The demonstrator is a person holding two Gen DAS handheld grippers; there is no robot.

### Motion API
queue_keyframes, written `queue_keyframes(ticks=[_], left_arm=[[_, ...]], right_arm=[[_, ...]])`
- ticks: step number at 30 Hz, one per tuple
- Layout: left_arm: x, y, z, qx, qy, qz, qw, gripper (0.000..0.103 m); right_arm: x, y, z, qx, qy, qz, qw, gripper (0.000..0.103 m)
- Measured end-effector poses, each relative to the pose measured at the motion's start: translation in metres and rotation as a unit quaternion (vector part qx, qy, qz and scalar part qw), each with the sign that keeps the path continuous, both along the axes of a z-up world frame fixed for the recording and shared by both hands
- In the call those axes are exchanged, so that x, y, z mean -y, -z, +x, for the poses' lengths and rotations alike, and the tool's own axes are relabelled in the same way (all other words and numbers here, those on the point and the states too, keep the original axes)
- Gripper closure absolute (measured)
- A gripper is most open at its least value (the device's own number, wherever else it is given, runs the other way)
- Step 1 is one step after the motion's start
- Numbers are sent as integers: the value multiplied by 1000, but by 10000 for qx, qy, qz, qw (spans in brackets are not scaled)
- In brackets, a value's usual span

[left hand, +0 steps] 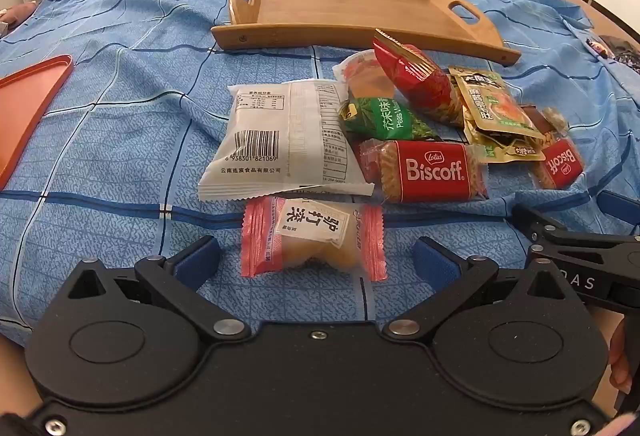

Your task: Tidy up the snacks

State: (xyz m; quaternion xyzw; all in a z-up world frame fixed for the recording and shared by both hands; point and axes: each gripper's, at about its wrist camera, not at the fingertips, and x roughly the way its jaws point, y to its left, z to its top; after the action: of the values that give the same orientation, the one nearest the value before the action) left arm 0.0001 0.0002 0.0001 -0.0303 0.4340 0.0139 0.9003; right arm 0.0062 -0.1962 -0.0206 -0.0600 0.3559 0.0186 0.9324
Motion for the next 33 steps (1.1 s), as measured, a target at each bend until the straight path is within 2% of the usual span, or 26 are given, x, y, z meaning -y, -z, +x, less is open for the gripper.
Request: queue_keyframes(ticks=[33], left_arm=[[0,0,0,-29,3,44,10000,0]], right_arm=[[0,0,0,-8,-1,10,10000,0]])
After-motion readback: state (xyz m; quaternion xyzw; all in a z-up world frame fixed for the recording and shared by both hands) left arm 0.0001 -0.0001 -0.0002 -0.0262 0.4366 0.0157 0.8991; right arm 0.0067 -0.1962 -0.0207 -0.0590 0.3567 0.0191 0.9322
